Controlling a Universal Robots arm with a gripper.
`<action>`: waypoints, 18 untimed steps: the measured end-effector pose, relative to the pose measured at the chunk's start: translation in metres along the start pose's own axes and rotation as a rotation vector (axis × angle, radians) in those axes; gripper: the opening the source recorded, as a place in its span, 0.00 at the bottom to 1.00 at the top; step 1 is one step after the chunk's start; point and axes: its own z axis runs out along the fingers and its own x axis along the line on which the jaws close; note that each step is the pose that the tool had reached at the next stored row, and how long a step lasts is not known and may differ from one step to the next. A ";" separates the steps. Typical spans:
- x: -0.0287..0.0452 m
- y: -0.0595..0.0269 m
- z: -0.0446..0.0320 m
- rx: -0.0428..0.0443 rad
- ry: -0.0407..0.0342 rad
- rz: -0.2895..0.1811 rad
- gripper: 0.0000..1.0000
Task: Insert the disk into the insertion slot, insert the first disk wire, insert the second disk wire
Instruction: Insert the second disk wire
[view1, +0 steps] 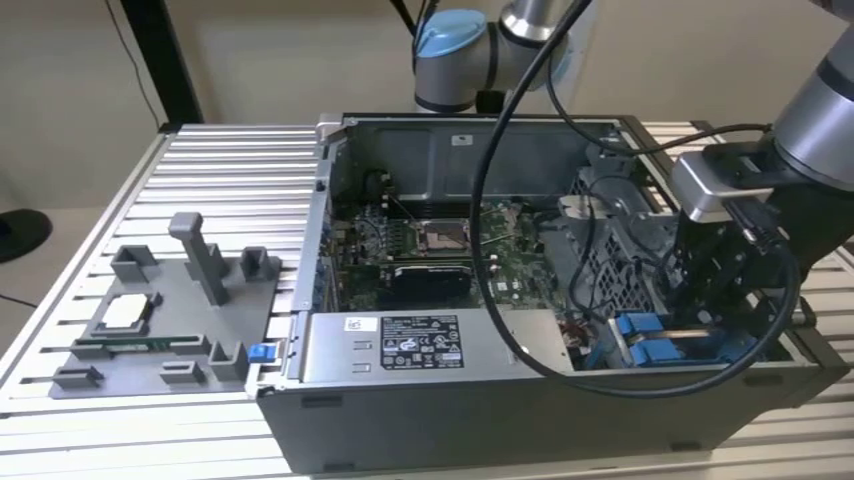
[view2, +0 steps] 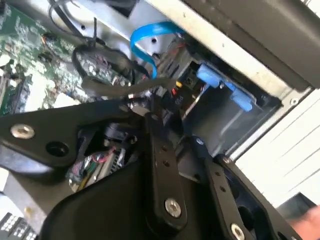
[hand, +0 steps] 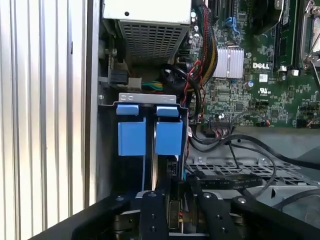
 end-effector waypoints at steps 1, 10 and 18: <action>0.0000 0.0001 -0.0010 0.0000 0.0004 0.000 1.00; -0.0032 0.0006 -0.0379 0.0000 0.0009 0.000 1.00; -0.0054 0.0008 -0.0638 -0.0001 0.0007 0.000 1.00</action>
